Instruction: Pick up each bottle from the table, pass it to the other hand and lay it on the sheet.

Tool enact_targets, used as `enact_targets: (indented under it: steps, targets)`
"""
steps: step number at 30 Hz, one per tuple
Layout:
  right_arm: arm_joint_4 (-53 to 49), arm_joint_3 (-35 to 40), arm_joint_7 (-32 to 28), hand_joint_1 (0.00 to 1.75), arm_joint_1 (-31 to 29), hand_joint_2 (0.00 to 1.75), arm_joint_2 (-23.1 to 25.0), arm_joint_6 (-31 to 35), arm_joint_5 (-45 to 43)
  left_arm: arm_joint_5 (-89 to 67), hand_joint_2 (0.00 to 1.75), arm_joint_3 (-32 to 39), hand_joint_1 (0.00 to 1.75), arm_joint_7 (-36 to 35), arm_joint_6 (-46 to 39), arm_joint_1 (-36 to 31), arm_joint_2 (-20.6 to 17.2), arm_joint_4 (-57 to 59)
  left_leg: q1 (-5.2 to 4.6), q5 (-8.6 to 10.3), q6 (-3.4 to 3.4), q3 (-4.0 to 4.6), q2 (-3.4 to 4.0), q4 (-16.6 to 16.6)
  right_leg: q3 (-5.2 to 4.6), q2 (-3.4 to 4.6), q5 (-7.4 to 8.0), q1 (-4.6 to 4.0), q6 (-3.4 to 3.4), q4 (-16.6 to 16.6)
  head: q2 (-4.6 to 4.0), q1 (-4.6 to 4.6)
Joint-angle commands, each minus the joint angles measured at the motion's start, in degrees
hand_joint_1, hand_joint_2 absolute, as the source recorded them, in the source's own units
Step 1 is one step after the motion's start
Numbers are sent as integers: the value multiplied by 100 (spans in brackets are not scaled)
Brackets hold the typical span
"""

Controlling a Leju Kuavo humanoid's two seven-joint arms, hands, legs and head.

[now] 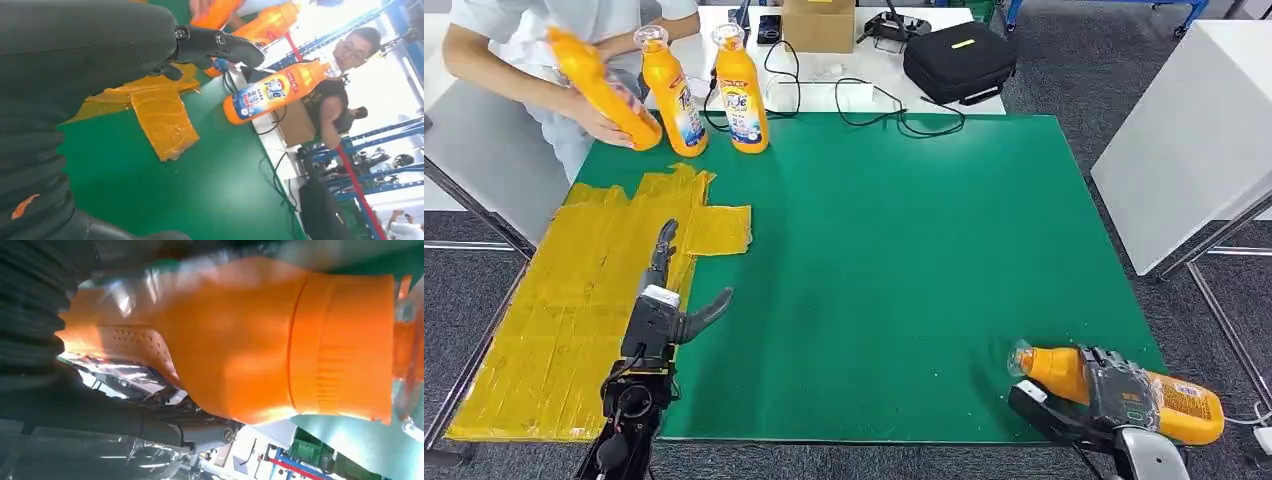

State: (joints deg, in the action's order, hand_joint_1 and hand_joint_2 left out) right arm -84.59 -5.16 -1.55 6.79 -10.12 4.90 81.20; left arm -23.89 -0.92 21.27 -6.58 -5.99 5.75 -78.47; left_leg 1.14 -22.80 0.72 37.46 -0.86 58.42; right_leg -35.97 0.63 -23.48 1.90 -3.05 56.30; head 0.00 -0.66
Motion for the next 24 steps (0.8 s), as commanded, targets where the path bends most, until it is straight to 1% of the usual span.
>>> enact_targets:
  steps: [1,2,3,5,6,7,8,12,13,14,16,19,20,22,23,24]
  targets:
    - [438,64,26,175,-185,175,259,-88,152,7,175,-131,0,-12,-3,46,11,-198,5,-14,2,-36,11,-4,36,-1,-10,-11,22,-8,0,0]
    - [517,89,25,175,-233,175,285,-94,160,46,175,-120,0,-35,-3,103,18,-273,5,-9,1,-24,10,-4,25,1,-5,-9,16,-8,0,2]
    - [555,120,22,175,-259,175,302,-98,168,72,175,-121,0,-44,8,148,18,-306,6,-14,2,-38,16,-6,38,3,-9,-12,23,-11,0,2]
    - [577,146,26,175,-264,175,304,-95,173,74,175,-126,0,-44,7,184,13,-329,5,-5,1,-15,11,-5,15,6,0,-7,10,-8,0,2]
    - [577,146,26,175,-264,175,304,-95,173,74,175,-126,0,-44,7,184,13,-329,7,-23,3,-58,26,-7,56,10,-14,-15,28,-14,0,0]
    - [577,146,26,175,-264,175,304,-95,173,74,175,-126,0,-44,7,184,13,-329,7,-12,2,-35,15,-6,34,5,-6,-11,19,-11,0,2]
    - [577,146,26,175,-264,175,304,-95,173,74,175,-126,0,-44,7,184,13,-329,8,-21,3,-54,18,-6,52,3,-14,-15,27,-12,0,0]
    - [577,146,26,175,-264,175,304,-95,173,74,175,-126,0,-44,7,184,13,-329,6,-8,0,-26,7,-5,25,-1,-4,-10,16,-9,0,2]
    - [577,146,26,175,-264,175,304,-95,173,74,175,-126,0,-44,7,184,13,-329,8,-22,3,-59,14,-6,59,-3,-17,-17,32,-12,0,2]
    - [577,146,26,175,-264,175,304,-95,173,74,175,-126,0,-44,7,184,13,-329,6,-10,1,-33,9,-6,32,0,-6,-10,18,-9,0,2]
    - [577,146,26,175,-264,175,304,-95,173,74,175,-126,0,-44,7,184,13,-329,5,-6,0,-25,7,-5,23,0,-3,-8,14,-8,0,0]
    - [567,152,23,175,-258,175,318,-93,174,83,175,-127,0,-38,10,199,12,-341,7,-15,2,-47,12,-5,45,-1,-10,-13,24,-11,0,2]
    - [571,184,4,175,-255,175,345,-82,178,131,175,-144,0,-3,42,230,10,-390,6,-9,1,-34,9,-5,32,-1,-5,-10,18,-9,0,2]
    - [686,365,-125,175,-337,175,383,7,171,163,175,-193,0,32,61,237,10,-460,8,-18,2,-55,15,-7,52,-1,-12,-15,27,-13,0,2]
    - [741,432,-164,175,-402,175,426,52,152,166,175,-212,0,40,66,223,18,-480,7,-13,1,-43,14,-6,40,2,-7,-12,21,-11,0,2]
    - [972,573,-245,175,-658,175,505,164,116,220,175,-248,0,63,117,157,39,-484,7,-9,0,-34,15,-5,30,5,-3,-11,17,-10,0,2]
